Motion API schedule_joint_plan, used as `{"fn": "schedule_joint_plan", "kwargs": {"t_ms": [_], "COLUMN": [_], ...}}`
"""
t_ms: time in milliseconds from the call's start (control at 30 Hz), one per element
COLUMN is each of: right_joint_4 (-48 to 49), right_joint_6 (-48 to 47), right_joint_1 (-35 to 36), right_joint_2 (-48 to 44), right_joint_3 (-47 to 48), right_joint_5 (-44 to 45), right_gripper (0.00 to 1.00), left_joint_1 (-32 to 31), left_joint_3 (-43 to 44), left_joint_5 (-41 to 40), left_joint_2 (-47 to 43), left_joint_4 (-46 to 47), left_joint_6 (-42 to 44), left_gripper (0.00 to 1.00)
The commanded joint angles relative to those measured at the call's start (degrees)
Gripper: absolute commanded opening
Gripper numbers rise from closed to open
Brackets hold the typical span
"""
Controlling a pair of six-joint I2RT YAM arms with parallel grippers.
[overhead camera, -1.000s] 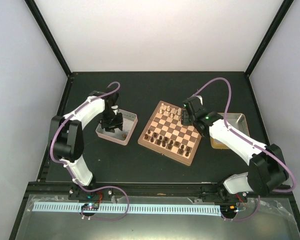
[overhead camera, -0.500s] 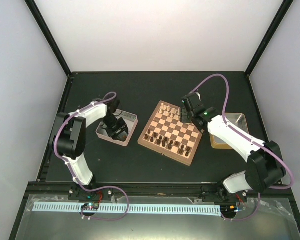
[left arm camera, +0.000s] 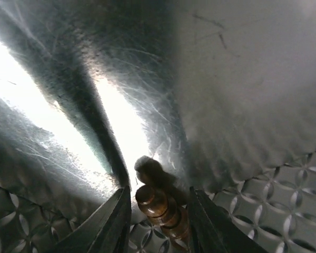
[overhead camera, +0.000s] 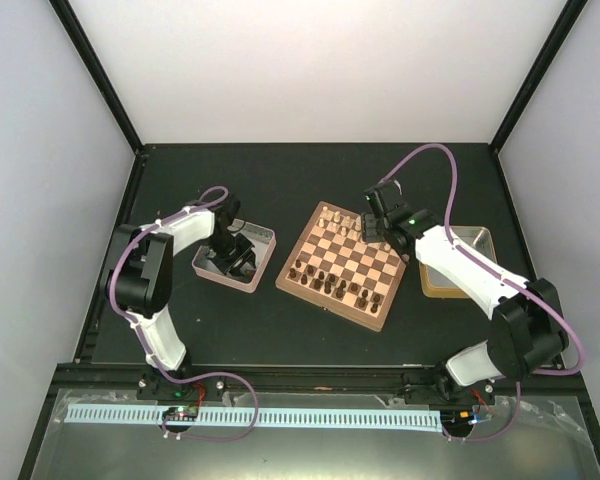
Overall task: Set up the chess pieces on the board
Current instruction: Pick up the chess piece from the storage box, then place the chess piece on the chessboard.
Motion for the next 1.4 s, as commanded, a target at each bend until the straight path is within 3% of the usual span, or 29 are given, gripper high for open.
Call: {"fn": "schedule_joint_plan", "kwargs": {"t_ms": [0, 233, 433, 633, 767, 933, 1200, 1367], "right_joint_4": [-0.43, -0.7, 0.68, 10.07, 21.41, 31.95, 37.97, 36.98], "right_joint_6": [-0.67, -0.92, -1.92, 1.52, 6.41, 8.99, 9.74, 13.65], "right_joint_1": [-0.61, -0.71, -0.79, -0.71, 0.51, 5.27, 15.49, 16.38], "right_joint_2": [0.25, -0.3, -1.95, -6.79, -9.65, -11.03, -8.47, -6.84], "right_joint_3": [1.05, 1.68, 3.73, -1.02, -8.31, -14.79, -17.64, -16.98], "right_joint_5": [0.92, 0.25, -8.91, -31.04, -42.45, -45.89, -42.17, -37.12], "right_gripper": [0.7, 0.7, 0.7, 0.72, 0.75, 0.8, 0.82, 0.73], "left_joint_1": [0.31, 0.39, 0.51, 0.53, 0.19, -1.8, -9.21, -12.12], "left_joint_3": [-0.04, 0.89, 1.77, -2.63, -7.39, -10.73, -14.1, -15.53], "left_joint_5": [-1.81, -4.85, -11.99, -16.32, -10.73, 2.65, 13.22, 16.46], "left_joint_2": [1.54, 1.5, -3.48, -13.73, -19.94, -25.55, -31.42, -33.27], "left_joint_4": [-0.66, 0.62, 3.13, 12.27, 18.6, 23.44, 31.77, 34.56], "left_joint_6": [-2.7, -2.37, 0.47, 7.57, 12.68, 14.26, 8.01, 4.27], "left_gripper": [0.29, 0.04, 0.02, 0.02, 0.02, 0.02, 0.04, 0.05]}}
